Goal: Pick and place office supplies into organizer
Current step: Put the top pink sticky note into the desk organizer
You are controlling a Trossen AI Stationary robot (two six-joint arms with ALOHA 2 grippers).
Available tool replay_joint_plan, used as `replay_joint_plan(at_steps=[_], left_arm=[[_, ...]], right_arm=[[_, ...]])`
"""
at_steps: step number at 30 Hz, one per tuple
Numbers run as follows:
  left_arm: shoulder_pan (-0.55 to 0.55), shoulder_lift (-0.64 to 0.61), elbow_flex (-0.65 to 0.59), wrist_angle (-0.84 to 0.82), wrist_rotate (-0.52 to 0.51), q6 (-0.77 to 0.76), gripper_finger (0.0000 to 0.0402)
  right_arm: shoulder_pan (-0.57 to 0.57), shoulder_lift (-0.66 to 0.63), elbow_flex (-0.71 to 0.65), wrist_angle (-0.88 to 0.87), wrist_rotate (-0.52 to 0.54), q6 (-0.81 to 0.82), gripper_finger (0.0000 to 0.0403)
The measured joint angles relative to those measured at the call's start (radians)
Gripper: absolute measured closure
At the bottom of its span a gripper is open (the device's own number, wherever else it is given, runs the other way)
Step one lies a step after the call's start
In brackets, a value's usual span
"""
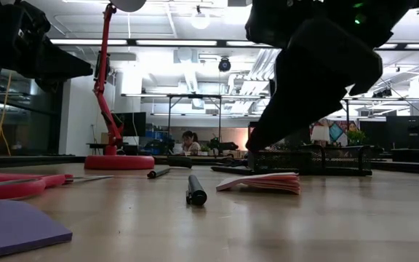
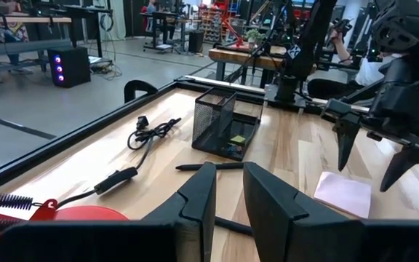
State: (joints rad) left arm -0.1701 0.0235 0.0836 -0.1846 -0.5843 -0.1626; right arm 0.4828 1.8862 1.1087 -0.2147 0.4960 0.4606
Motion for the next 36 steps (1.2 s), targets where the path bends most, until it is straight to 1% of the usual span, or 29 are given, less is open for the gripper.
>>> replay_joint_plan(at_steps=[4, 11, 18, 21, 32, 36], left_arm=[[0.0, 0.0, 0.0, 0.0, 0.0, 0.0, 0.034], [0.0, 0.0, 0.0, 0.0, 0.0, 0.0, 0.0341], [0.0, 0.0, 0.0, 0.0, 0.0, 0.0, 0.0339], [0.0, 0.0, 0.0, 0.0, 0.0, 0.0, 0.0341], [0.0, 0.0, 0.0, 0.0, 0.0, 0.0, 0.0341], [0.0, 0.0, 0.0, 0.0, 0.0, 0.0, 0.034]], right_arm=[[-0.034, 0.001, -0.079, 0.116, -0.054, -0.005, 0.0121], [-0.046, 0.001, -0.112, 0.149, -0.037, 0.026, 0.0118], [-0.064, 0.001, -0.152, 0.226, -0.094, 0.081, 0.0092], [-0.062, 0.001, -0.165, 0.236, -0.077, 0.056, 0.0089], [-0.058, 0.001, -0.177, 0.314, -0.077, 0.036, 0.0088], [-0.054, 0.001, -0.177, 0.375, -0.07, 0.04, 0.0088]])
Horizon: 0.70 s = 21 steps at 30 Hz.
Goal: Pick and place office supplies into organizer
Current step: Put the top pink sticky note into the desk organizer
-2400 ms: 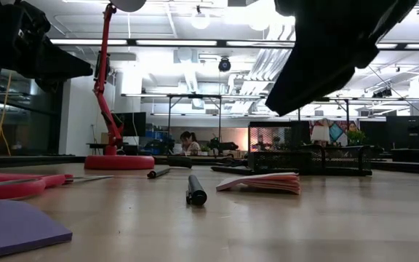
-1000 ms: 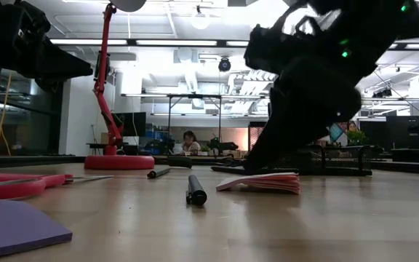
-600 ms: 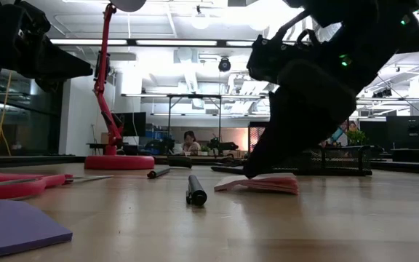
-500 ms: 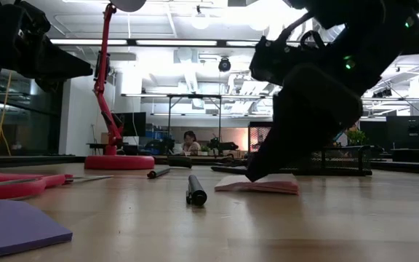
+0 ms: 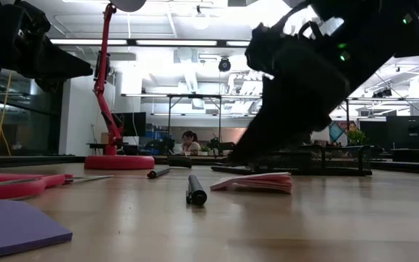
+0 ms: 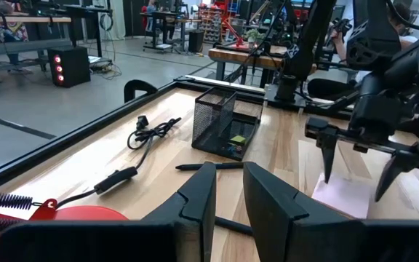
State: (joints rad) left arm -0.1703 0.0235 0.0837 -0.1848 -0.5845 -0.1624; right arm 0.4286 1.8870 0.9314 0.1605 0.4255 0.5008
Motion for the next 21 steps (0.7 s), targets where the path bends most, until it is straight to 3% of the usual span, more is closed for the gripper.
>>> replay_joint_plan(at_steps=[15, 21], left_arm=[[0.0, 0.0, 0.0, 0.0, 0.0, 0.0, 0.0339], [0.0, 0.0, 0.0, 0.0, 0.0, 0.0, 0.034]], right_arm=[[-0.006, -0.002, 0.0, -0.065, 0.072, 0.04, 0.0087], [-0.002, -0.002, 0.0, -0.02, 0.074, -0.001, 0.0051]])
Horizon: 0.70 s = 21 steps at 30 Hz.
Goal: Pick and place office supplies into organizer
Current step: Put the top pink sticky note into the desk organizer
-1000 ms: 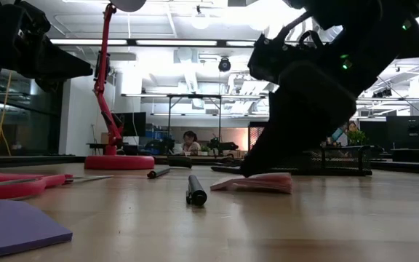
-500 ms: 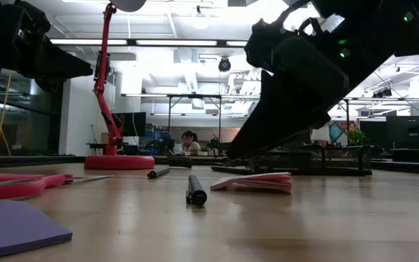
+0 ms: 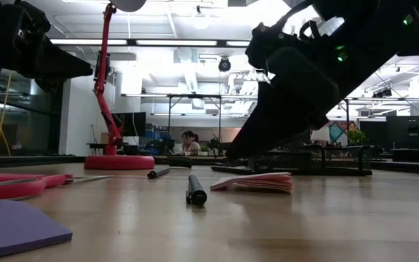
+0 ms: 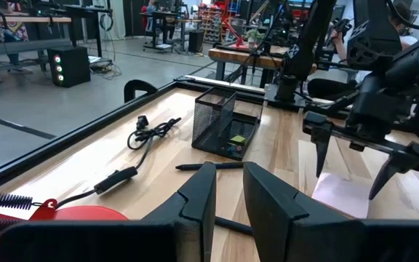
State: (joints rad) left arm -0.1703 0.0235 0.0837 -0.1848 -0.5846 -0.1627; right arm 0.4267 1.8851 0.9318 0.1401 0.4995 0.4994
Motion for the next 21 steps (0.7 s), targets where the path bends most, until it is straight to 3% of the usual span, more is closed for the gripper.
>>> replay_joint_plan(at_steps=[6, 21], left_arm=[[0.0, 0.0, 0.0, 0.0, 0.0, 0.0, 0.034], [0.0, 0.0, 0.0, 0.0, 0.0, 0.0, 0.0341]], right_arm=[[0.007, 0.0, 0.0, 0.0, -0.01, -0.054, 0.0024], [0.012, 0.048, 0.002, -0.048, -0.036, 0.001, 0.0024]])
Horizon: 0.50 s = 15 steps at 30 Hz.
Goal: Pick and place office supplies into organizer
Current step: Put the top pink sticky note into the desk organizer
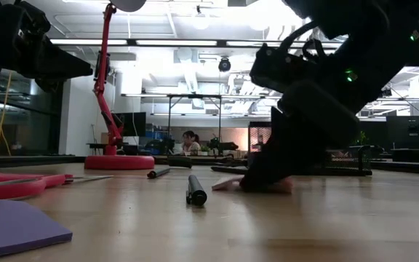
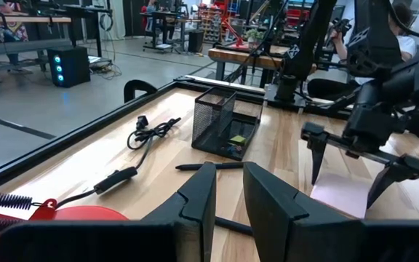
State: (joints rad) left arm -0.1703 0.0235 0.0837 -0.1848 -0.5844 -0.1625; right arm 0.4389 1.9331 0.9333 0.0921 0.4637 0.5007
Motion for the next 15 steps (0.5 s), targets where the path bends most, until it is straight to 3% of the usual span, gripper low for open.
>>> replay_joint_plan(at_steps=[7, 15], left_arm=[[0.0, 0.0, 0.0, 0.0, 0.0, 0.0, 0.0341], [0.0, 0.0, 0.0, 0.0, 0.0, 0.0, 0.0339]], right_arm=[[-0.004, 0.005, 0.001, -0.019, 0.006, 0.022, 0.0027], [0.008, 0.008, 0.001, -0.023, 0.013, 0.094, 0.0059]])
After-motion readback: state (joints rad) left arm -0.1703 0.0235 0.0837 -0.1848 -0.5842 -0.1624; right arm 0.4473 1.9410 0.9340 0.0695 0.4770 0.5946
